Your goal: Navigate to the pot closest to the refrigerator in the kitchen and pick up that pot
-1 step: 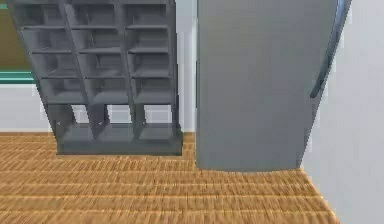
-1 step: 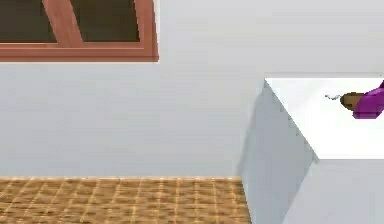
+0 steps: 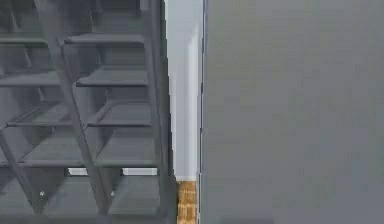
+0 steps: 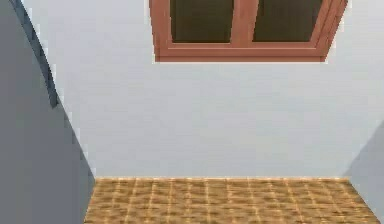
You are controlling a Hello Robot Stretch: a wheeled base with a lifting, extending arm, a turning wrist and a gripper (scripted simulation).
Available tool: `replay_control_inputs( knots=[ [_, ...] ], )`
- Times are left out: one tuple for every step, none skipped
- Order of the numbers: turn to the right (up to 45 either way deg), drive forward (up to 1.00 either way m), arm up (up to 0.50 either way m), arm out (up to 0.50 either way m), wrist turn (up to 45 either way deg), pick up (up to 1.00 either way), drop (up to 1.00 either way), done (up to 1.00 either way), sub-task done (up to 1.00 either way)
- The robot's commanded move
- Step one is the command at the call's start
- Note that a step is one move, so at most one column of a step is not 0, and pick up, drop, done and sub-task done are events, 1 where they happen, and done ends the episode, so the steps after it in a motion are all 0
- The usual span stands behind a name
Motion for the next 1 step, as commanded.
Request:
replay_control_inputs(
  knots=[
    [-45.0,0.0,0.0,0.0,0.0,0.0,0.0,0.0,0.0]
  ],
)
